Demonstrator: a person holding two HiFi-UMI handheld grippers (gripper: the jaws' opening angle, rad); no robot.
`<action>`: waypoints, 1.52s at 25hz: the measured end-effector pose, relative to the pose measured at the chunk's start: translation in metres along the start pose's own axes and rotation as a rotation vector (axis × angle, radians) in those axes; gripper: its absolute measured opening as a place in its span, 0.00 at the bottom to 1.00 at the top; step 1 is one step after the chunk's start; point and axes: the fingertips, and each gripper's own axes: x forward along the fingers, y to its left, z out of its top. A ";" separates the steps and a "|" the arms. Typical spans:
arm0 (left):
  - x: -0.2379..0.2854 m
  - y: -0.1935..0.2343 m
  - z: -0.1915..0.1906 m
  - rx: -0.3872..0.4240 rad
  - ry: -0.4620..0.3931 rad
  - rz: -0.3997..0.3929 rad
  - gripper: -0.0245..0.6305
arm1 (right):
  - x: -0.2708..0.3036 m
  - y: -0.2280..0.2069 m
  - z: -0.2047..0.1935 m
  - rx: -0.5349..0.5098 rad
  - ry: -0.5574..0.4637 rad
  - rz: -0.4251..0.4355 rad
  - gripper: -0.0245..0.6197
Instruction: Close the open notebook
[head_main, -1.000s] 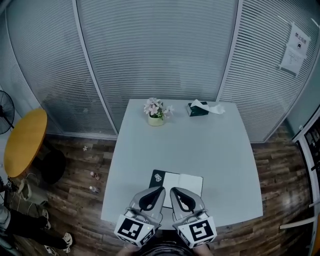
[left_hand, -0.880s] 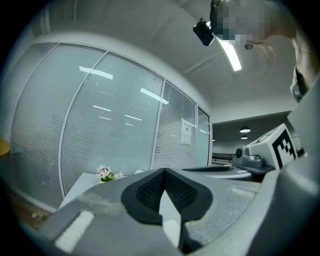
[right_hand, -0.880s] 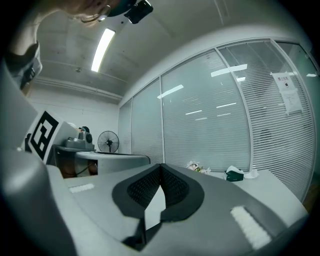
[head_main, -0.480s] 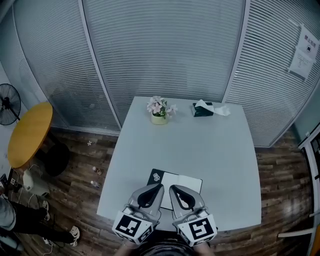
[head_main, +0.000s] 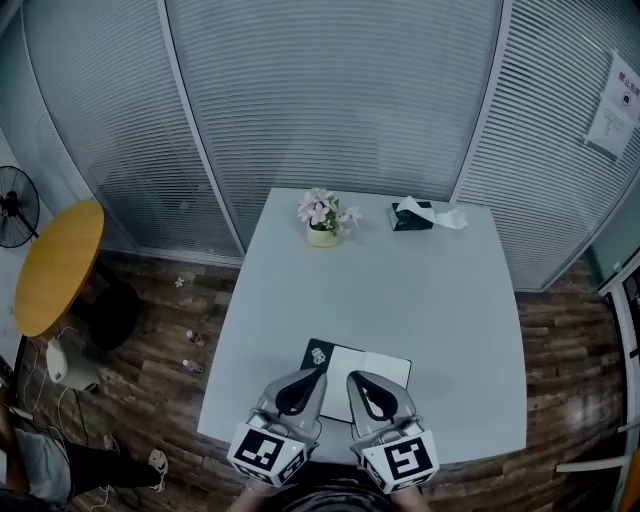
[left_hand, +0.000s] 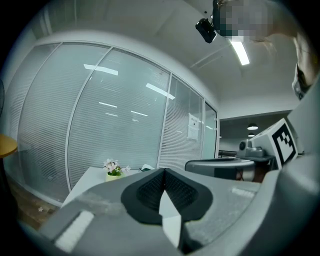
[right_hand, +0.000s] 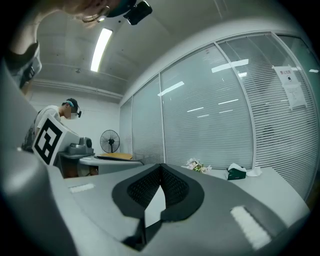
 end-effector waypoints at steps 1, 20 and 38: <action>0.000 0.003 -0.004 -0.005 0.007 -0.002 0.04 | 0.002 -0.001 -0.002 0.005 0.003 -0.006 0.04; -0.002 0.071 -0.104 -0.105 0.200 -0.032 0.04 | 0.052 0.010 -0.038 0.046 0.106 -0.084 0.04; 0.001 0.106 -0.225 -0.178 0.460 -0.057 0.04 | 0.068 0.006 -0.079 0.078 0.215 -0.186 0.04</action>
